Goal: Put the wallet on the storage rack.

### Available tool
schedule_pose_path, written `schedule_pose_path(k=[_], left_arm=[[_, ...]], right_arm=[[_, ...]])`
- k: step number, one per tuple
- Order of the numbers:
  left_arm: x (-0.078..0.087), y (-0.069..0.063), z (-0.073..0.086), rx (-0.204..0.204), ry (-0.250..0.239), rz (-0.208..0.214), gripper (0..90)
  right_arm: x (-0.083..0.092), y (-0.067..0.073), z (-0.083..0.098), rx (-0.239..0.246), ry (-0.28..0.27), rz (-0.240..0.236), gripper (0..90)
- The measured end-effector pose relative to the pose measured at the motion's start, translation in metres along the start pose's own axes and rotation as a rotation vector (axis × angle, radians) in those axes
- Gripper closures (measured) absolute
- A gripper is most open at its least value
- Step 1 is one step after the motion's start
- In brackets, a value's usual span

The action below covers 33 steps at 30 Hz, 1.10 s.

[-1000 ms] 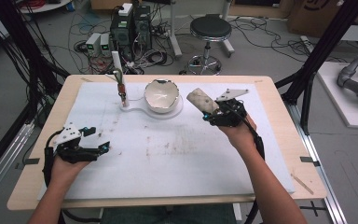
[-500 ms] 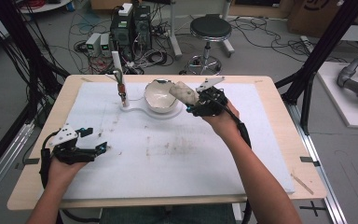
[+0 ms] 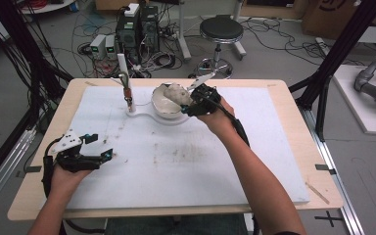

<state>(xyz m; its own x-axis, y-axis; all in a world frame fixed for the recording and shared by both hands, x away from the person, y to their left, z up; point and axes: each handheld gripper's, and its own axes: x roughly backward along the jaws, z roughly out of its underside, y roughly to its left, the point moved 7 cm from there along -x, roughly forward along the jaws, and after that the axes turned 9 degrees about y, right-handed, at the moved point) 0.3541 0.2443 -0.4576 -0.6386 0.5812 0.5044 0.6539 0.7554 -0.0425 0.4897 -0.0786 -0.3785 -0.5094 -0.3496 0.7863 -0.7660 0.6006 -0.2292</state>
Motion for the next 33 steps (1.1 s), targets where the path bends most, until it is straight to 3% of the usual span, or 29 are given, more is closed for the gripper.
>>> schedule_pose_path(k=[20, 33], left_arm=[[-0.003, 0.000, -0.001, -0.006, 0.002, 0.007, 15.0], [-0.003, 0.002, 0.000, -0.003, 0.006, 0.004, 14.9]], right_arm=[[-0.034, 0.010, -0.017, 0.053, 0.076, 0.003, 37.1], [-0.054, 0.010, -0.033, 0.100, 0.154, 0.049, 37.0]])
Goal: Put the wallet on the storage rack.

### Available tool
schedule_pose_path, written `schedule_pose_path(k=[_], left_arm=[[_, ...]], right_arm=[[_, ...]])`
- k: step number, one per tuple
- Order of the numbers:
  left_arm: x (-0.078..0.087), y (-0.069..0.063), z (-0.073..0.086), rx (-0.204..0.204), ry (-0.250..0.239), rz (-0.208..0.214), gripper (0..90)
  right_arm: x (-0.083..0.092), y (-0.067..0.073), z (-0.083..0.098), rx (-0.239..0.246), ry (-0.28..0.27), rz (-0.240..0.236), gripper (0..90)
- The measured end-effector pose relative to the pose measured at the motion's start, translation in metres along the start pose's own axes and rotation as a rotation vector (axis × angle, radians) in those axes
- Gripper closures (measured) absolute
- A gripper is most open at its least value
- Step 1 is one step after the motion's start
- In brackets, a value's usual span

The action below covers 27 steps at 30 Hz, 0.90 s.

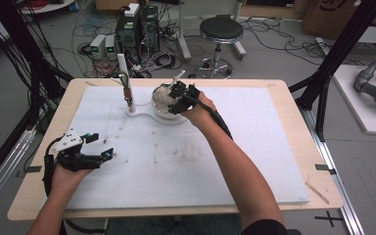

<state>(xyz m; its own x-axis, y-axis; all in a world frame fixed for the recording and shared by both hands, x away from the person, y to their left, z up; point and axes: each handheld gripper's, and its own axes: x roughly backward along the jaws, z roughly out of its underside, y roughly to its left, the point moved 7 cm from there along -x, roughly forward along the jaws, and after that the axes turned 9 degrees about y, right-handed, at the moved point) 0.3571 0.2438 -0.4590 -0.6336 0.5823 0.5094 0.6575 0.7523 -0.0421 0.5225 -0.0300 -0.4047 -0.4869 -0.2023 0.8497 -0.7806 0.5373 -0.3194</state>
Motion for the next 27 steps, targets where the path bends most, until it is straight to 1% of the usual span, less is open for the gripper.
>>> schedule_pose_path(k=[5, 9, 15, 17, 19, 23, 25, 27], left_arm=[[0.000, -0.001, 0.000, -0.002, 0.001, 0.003, 14.9], [-0.001, 0.000, 0.000, 0.000, 0.002, 0.001, 15.0], [-0.001, 0.000, 0.000, -0.001, 0.002, 0.000, 15.0], [-0.001, 0.000, 0.000, -0.003, 0.004, 0.001, 15.0], [-0.001, -0.001, 0.000, -0.003, 0.004, 0.002, 15.0], [-0.001, -0.001, 0.000, -0.003, 0.004, 0.004, 15.0], [-0.001, -0.001, 0.000, -0.002, 0.002, 0.002, 14.9], [-0.001, -0.001, 0.000, -0.003, 0.004, 0.001, 14.9]], right_arm=[[-0.007, -0.002, 0.001, -0.009, 0.026, 0.008, 36.8], [-0.010, -0.004, 0.002, -0.017, 0.032, 0.017, 36.0], [-0.010, -0.006, 0.002, -0.028, 0.018, 0.027, 33.1], [-0.008, -0.006, 0.002, -0.038, 0.014, 0.027, 32.4], [-0.005, -0.007, 0.002, -0.043, 0.006, 0.037, 29.6], [0.004, -0.007, 0.004, -0.067, -0.009, 0.019, 21.7], [0.010, -0.007, 0.006, -0.077, -0.027, 0.005, 21.3], [0.018, -0.007, 0.010, -0.079, -0.055, 0.006, 21.3]])
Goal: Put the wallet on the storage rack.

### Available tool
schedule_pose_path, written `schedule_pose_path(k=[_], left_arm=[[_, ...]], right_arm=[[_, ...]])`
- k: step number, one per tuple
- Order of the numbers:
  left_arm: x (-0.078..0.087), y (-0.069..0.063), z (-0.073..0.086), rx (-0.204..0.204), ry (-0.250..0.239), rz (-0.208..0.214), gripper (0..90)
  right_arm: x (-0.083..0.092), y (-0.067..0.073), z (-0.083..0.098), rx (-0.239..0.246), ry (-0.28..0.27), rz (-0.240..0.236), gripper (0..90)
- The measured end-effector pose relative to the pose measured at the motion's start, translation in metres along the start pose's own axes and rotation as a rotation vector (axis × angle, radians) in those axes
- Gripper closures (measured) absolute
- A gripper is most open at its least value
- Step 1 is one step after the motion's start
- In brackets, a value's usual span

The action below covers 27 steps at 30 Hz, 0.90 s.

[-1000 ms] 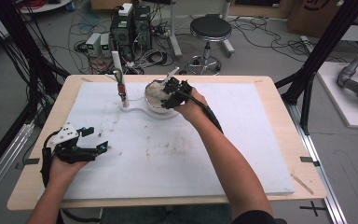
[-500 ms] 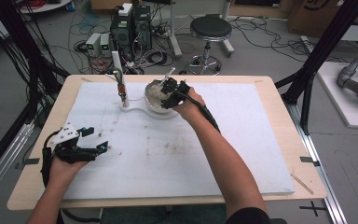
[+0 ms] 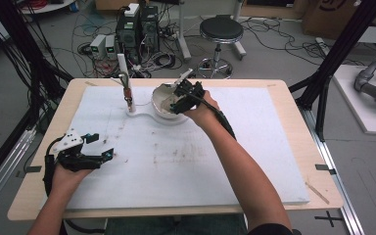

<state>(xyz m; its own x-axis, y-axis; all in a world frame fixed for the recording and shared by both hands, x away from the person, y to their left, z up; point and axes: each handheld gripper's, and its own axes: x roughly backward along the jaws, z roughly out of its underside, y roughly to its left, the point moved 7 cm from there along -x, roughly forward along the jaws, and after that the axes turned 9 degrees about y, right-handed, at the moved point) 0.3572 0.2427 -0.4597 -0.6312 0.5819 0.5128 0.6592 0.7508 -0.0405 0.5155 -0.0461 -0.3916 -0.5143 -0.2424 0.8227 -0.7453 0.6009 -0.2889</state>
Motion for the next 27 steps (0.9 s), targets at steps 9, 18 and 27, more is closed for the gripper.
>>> schedule_pose_path(k=[9, 18, 27], left_arm=[[-0.001, -0.003, -0.001, -0.004, -0.001, 0.006, 15.0], [-0.001, -0.004, -0.001, -0.006, -0.003, 0.009, 15.0], [-0.003, -0.006, -0.002, -0.014, -0.001, 0.007, 14.9]], right_arm=[[0.037, -0.007, 0.025, -0.046, -0.080, -0.010, 21.1], [0.073, -0.019, 0.071, -0.104, -0.149, 0.007, 21.2], [0.092, -0.027, 0.113, -0.171, -0.227, 0.007, 21.0]])
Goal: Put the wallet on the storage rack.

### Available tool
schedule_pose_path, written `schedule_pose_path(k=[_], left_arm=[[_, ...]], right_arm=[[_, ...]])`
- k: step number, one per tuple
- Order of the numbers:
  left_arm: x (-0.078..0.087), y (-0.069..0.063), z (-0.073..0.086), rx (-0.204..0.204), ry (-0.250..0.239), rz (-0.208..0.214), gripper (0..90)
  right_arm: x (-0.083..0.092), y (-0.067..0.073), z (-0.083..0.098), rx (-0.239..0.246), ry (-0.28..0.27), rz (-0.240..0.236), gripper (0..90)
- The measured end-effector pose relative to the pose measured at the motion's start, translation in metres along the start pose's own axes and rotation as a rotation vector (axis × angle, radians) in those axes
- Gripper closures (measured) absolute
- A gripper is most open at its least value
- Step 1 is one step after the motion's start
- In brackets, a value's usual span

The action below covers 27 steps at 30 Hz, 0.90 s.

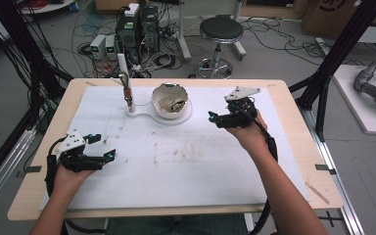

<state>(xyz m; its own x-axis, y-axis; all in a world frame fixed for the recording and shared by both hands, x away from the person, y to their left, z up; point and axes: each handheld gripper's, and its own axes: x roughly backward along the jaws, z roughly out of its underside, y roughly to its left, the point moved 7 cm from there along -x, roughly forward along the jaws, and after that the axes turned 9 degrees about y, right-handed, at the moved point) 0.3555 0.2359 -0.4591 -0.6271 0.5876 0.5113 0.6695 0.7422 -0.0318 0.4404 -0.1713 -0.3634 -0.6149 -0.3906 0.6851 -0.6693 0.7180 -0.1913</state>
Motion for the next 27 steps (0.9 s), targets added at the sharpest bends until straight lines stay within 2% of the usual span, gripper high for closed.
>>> schedule_pose_path(k=[11, 19, 27], left_arm=[[-0.001, -0.001, -0.001, -0.005, -0.012, 0.011, 15.0], [-0.003, -0.003, -0.003, -0.011, -0.016, 0.020, 15.0], [-0.007, -0.004, -0.007, -0.009, -0.023, 0.029, 15.0]], right_arm=[[0.013, -0.012, 0.043, -0.076, -0.033, 0.010, 20.3], [0.013, -0.013, 0.079, -0.134, -0.041, 0.016, 20.3], [0.006, -0.013, 0.110, -0.166, -0.017, 0.007, 20.2]])
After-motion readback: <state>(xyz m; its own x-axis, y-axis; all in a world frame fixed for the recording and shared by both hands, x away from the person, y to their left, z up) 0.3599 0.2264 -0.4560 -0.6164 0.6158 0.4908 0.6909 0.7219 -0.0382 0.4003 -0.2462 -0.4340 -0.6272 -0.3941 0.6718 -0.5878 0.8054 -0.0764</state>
